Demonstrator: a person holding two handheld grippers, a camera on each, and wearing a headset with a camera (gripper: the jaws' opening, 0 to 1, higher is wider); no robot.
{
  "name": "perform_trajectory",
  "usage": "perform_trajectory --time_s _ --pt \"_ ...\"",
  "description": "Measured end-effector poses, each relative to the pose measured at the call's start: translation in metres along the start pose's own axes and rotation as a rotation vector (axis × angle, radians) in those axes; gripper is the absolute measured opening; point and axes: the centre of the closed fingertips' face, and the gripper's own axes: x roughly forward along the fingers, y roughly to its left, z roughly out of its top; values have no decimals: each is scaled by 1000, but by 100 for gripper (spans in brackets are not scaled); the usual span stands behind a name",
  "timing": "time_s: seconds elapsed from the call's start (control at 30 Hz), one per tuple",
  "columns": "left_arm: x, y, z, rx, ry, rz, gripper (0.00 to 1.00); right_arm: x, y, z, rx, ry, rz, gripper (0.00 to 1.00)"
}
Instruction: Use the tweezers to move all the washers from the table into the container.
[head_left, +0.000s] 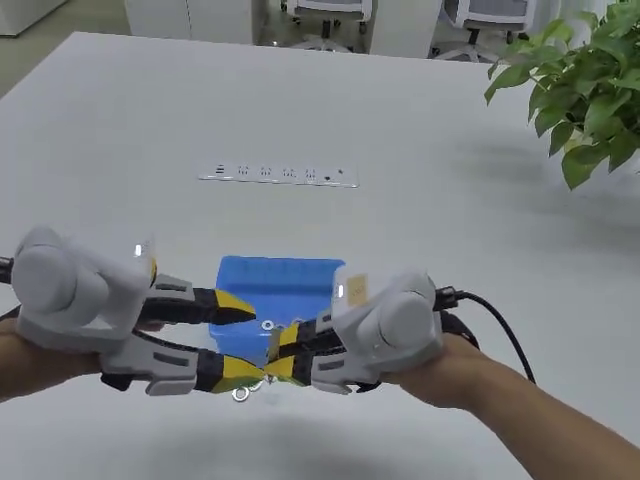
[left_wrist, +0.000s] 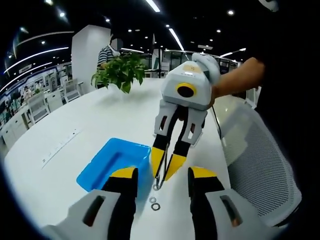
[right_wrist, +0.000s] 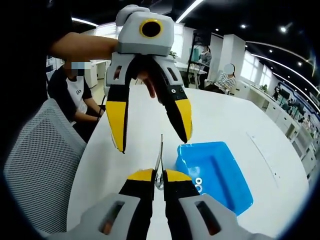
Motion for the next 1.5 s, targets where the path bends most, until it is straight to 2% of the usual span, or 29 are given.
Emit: perform_trajectory --time_s 0.23,0.33,0.47,0.63,1.0,1.27,1.5 --pt "-8 2 -6 -40 -26 49 66 -11 -8 6 6 -5 -17 7" --pt "-10 3 -9 -53 -26 67 72 -16 -11 8 6 -6 -20 7" --pt "-13 3 -8 -71 -48 88 79 -22 -17 11 7 -9 -28 7" --pt "-14 3 -7 -78 -59 103 85 -30 -23 16 14 -20 -34 7" --pt "-18 6 -10 -98 -59 139 98 -35 -40 19 2 -21 -56 7" --pt "-19 10 -9 -98 -64 148 99 -30 -56 12 -12 -15 -73 8" --pt "-18 14 -10 -99 -61 146 99 -23 -65 3 -11 -5 -67 8"
